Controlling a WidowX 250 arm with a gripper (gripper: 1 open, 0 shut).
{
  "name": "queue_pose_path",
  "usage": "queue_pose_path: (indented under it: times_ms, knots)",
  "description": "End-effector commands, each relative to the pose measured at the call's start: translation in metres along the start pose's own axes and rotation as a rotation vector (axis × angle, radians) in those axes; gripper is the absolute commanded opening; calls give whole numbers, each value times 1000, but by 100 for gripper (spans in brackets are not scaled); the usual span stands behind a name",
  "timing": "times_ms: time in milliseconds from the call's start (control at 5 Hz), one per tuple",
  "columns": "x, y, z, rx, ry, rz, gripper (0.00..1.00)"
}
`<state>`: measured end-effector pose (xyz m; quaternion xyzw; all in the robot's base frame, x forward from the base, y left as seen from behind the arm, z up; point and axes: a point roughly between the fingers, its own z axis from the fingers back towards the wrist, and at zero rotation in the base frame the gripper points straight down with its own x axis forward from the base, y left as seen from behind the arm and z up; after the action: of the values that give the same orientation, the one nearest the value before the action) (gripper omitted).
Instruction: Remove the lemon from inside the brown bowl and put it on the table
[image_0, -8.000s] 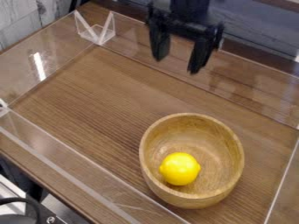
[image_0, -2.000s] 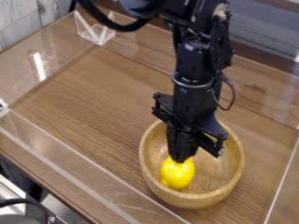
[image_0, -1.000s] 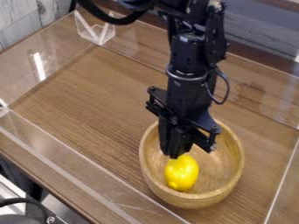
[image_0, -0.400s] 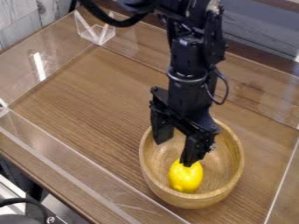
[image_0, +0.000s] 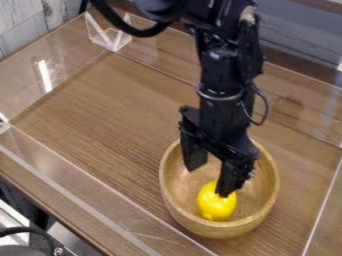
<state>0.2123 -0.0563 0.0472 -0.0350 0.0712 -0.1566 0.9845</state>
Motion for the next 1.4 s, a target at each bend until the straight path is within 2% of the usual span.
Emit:
queue_pose_path:
  times_ms: [0, 400, 600, 1200]
  knots:
    - [8, -3, 4, -1, -51, 4, 100]
    - [9, -8, -3, -15, -68, 7, 100]
    - [10, -10, -6, -24, -75, 10, 0]
    - [11, -16, -11, -45, -88, 19, 0]
